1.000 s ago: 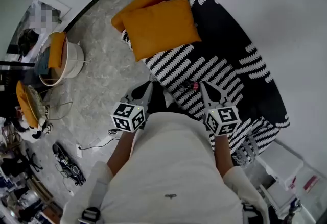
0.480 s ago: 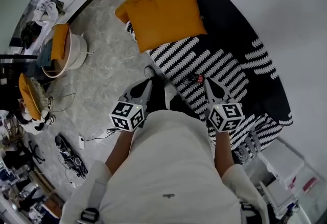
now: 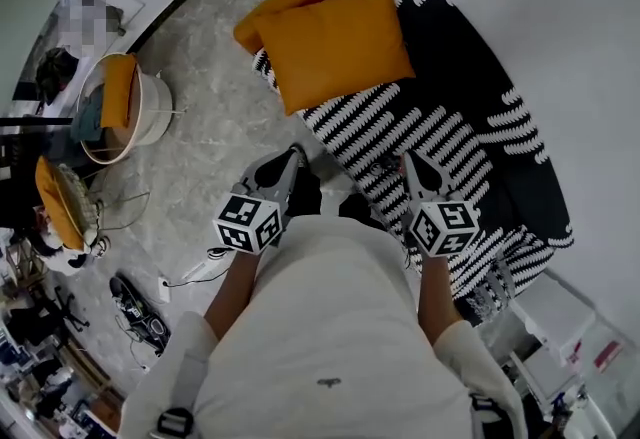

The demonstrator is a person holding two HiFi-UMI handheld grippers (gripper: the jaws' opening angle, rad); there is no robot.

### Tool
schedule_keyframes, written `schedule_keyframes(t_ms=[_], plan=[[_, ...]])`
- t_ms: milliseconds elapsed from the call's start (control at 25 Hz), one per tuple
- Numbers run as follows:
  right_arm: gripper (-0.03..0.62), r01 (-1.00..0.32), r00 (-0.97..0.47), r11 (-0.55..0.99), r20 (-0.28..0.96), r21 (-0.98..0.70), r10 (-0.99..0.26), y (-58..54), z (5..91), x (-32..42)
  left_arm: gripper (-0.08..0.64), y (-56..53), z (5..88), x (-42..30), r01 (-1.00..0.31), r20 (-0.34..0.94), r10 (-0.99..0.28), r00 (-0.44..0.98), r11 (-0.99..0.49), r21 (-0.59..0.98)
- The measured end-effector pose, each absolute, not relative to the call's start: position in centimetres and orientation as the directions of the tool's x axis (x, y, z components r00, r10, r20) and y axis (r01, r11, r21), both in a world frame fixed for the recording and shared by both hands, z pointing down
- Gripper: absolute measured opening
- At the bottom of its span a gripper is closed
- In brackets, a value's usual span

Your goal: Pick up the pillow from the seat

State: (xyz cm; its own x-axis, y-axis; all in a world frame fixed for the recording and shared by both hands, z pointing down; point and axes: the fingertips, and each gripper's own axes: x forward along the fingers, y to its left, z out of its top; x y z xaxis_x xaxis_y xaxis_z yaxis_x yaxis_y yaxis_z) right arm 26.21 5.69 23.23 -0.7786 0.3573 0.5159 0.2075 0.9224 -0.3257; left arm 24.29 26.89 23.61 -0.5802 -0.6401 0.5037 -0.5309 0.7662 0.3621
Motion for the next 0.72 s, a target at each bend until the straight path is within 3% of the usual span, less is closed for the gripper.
schedule_keyframes(t_ms=[720], plan=[[0.006, 0.154, -0.784, 0.957, 0.559, -0.245, 0.269, 19.3, 23.3, 15.5, 0.011, 42.4, 25.3, 13.3, -0.534, 0.488, -0.67, -0.56, 0.742, 0.406]])
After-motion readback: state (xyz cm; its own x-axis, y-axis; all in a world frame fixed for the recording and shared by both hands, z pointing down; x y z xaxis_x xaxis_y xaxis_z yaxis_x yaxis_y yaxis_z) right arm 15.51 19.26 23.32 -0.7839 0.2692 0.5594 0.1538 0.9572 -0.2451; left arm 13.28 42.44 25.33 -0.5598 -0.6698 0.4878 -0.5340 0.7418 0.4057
